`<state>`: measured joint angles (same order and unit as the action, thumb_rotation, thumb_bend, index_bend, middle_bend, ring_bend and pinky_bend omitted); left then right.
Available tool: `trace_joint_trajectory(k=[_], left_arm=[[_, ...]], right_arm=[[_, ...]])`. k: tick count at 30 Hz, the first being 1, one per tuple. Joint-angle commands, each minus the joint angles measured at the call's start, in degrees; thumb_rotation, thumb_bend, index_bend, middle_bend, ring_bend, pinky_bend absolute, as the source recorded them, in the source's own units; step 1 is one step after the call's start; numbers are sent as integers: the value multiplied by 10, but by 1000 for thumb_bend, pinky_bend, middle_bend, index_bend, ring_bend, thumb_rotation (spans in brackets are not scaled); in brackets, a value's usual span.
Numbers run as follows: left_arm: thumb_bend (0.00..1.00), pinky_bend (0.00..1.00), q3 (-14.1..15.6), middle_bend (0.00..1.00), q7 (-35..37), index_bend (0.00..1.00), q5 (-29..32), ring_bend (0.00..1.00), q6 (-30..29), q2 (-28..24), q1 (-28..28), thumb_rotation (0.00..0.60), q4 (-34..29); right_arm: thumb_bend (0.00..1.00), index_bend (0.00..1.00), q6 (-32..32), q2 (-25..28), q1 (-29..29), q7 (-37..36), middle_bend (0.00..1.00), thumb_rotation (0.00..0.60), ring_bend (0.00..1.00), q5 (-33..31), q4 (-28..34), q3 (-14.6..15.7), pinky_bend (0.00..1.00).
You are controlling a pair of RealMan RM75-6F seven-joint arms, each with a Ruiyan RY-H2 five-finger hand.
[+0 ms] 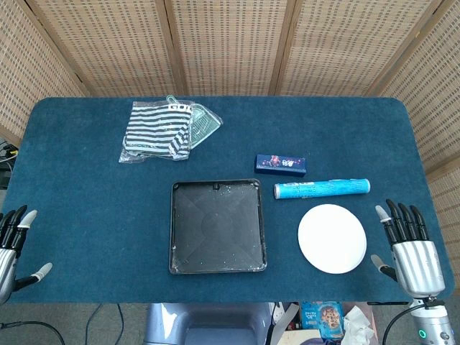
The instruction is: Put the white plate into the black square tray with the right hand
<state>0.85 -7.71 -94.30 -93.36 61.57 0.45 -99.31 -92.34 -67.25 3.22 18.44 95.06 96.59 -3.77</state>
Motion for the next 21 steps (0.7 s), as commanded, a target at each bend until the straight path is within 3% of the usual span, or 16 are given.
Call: trace_joint_trajectory(k=[1, 6, 11, 21], left_arm=[[0, 0, 1, 0, 1, 0, 1, 0, 4, -3, -1, 600, -2], [0, 0, 1, 0, 2, 0, 5, 0, 9, -5, -2, 600, -4], [0, 0, -2, 0, -7, 0, 11, 0, 14, -1, -4, 600, -5], [0, 0, -7, 0, -31, 0, 30, 0, 41, 8, -15, 600, -9]], right_arm=[[0, 0, 7, 2, 0, 6, 0, 600, 0, -5, 5, 2, 0], [0, 0, 29, 8, 2, 8, 0, 600, 0, -16, 11, 9, 0], [0, 0, 76, -1, 15, 2, 0, 600, 0, -6, -10, 35, 0], [0, 4, 125, -144, 30, 14, 0, 600, 0, 12, -183, 61, 0]])
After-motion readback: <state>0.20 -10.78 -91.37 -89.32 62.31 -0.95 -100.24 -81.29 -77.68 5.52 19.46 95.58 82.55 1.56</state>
